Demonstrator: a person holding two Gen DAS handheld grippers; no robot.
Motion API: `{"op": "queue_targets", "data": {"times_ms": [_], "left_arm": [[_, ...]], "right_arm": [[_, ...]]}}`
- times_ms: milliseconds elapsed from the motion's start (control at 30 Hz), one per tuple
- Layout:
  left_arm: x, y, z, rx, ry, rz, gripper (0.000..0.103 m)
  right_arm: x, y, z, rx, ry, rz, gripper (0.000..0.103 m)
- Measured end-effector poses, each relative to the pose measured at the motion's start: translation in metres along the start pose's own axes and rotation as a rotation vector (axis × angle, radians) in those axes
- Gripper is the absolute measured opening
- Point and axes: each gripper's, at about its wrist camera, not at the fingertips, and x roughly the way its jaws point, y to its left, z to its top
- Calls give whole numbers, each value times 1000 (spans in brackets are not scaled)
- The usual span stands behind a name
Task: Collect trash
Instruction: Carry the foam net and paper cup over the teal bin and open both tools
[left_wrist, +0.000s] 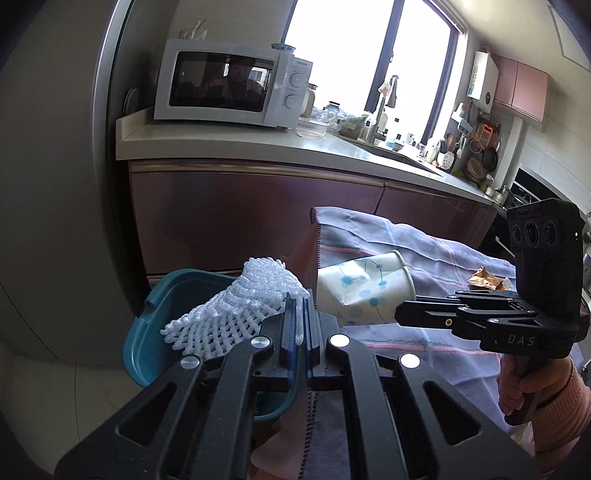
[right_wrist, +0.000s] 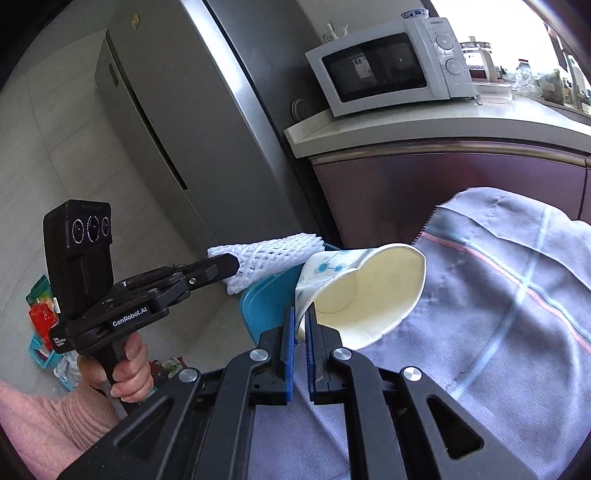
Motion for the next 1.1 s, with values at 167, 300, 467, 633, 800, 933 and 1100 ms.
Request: {"op": "queue_targets", "data": {"times_ms": [167, 300, 467, 633, 800, 933, 1100], "left_arm": [[24, 19, -4, -32, 42, 39, 4], [44, 35, -9, -59, 76, 64, 4], [62, 48, -16, -79, 110, 81, 4], [76, 57, -19, -99, 135, 84, 4], [95, 59, -26, -103, 174, 87, 5], [110, 56, -34, -97, 215, 95, 7], [103, 49, -35, -97, 185, 89, 15]], "right_arm": [[35, 6, 9, -16, 63, -2, 5], [62, 9, 13, -35, 113, -13, 5], [90, 8, 14, -44, 167, -40, 5], [109, 5, 12, -40, 209, -66, 7], [120, 1, 16, -13, 231, -85, 27], [113, -3, 13, -5, 217, -91, 28], [92, -7, 6, 9, 185, -90, 32]]}}
